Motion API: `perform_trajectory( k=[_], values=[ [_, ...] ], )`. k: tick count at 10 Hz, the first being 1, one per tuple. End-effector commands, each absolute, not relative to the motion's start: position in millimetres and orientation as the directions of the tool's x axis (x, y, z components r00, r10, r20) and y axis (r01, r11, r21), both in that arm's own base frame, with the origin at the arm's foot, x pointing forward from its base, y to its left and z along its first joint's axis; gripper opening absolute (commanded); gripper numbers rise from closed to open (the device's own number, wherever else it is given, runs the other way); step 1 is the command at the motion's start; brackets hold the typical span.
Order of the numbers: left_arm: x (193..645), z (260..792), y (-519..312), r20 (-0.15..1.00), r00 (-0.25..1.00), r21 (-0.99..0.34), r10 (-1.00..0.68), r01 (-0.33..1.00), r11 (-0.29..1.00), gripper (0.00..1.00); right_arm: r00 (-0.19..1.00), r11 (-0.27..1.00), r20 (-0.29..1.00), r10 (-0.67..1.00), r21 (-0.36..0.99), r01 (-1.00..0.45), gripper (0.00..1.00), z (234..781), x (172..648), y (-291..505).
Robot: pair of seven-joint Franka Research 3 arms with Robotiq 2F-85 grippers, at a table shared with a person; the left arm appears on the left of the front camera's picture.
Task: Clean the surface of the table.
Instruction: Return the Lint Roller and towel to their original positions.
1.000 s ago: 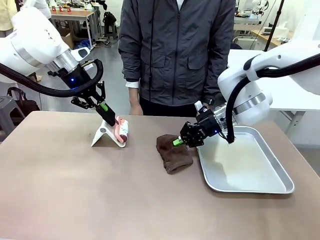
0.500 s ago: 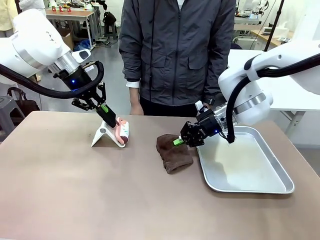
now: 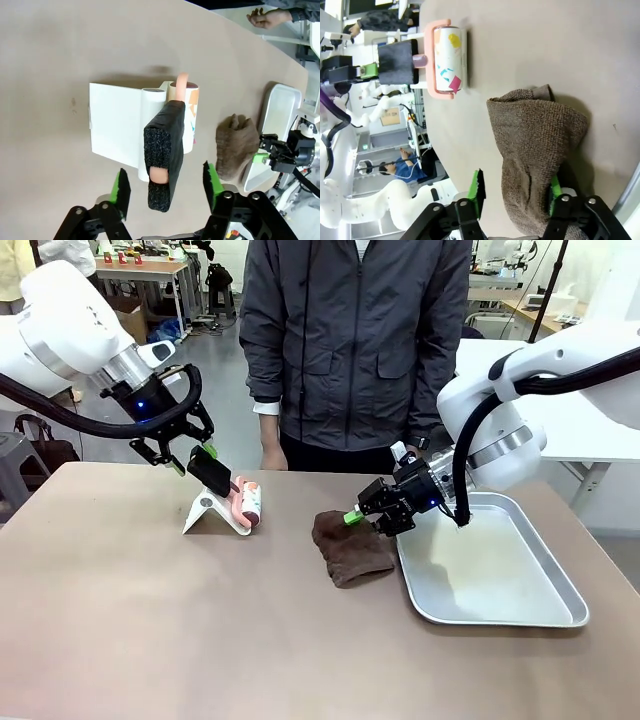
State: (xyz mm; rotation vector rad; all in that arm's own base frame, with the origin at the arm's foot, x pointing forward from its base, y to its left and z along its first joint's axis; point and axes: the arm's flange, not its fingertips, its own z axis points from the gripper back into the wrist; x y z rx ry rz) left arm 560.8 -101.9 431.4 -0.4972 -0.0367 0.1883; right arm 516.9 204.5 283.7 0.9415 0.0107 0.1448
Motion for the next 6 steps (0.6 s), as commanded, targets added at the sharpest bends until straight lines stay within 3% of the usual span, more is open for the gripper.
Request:
perform_trajectory(
  k=[1,6],
  values=[
    [554,438,-94,0.000,0.972,-0.477,0.236,-0.207,0.854,1.00,0.992,0.574,0.052,0.118,0.811,-0.111,0.98,284,521,206],
    [542,447,-82,0.022,0.969,-0.519,0.248,-0.201,0.831,1.00,0.990,0.565,0.076,0.117,0.815,-0.129,1.00,289,519,204]
  ],
)
